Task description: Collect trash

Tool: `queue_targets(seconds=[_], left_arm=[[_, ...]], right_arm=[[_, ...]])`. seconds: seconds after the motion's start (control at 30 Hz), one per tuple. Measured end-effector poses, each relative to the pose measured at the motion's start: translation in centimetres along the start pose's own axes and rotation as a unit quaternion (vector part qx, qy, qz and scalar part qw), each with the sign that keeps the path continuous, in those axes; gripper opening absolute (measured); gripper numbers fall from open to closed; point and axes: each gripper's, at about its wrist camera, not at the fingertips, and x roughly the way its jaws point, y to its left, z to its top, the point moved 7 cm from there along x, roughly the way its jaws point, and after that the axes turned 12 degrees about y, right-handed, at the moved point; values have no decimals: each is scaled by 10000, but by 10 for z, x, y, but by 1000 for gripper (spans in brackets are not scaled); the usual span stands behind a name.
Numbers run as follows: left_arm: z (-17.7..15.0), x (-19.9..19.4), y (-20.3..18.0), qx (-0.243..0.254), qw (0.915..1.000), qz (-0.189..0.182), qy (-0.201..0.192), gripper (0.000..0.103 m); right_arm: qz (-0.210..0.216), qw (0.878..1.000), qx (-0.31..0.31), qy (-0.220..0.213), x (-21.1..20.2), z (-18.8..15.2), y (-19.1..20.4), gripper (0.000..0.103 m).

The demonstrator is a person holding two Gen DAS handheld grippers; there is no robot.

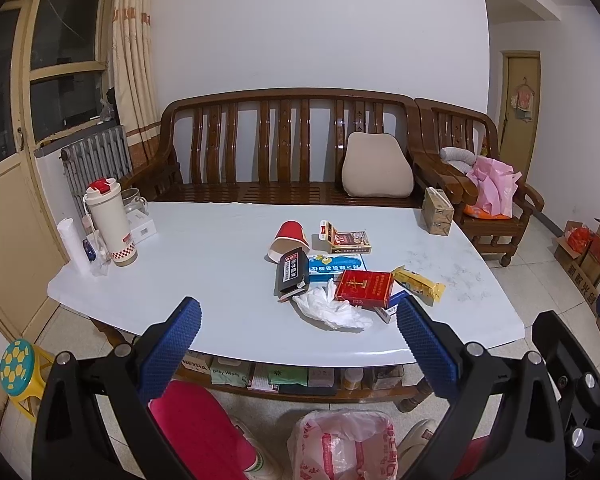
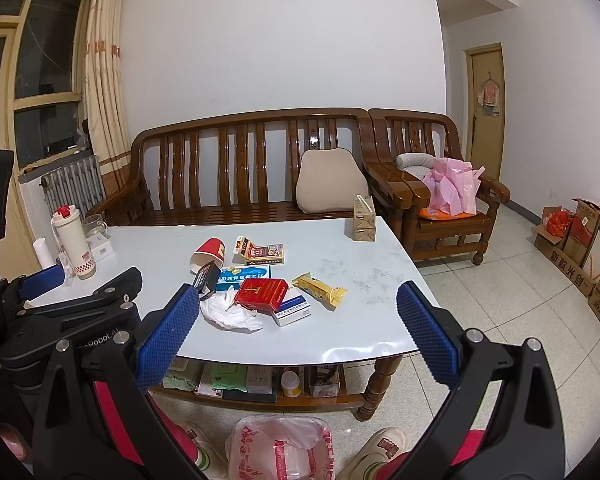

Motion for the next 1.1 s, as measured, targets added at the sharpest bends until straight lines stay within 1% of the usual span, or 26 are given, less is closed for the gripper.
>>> queue_targets(seconds=[0.13, 0.87, 0.9, 1.1], left_arm=[[0, 0, 0, -1, 10000, -4, 5, 96], [1, -1, -2, 7, 10000, 0, -6, 96], [1, -1, -1, 7, 10000, 0, -6, 96], [2, 0, -2, 28, 10000, -26, 24, 96]], right_arm=[[-5, 10000, -8, -10, 1, 0, 5, 97], [1, 10000, -22, -26, 0, 0, 4, 97], [9, 10000, -28, -30, -10, 4, 3, 97], [15, 10000, -34, -33, -9, 4, 4, 97]])
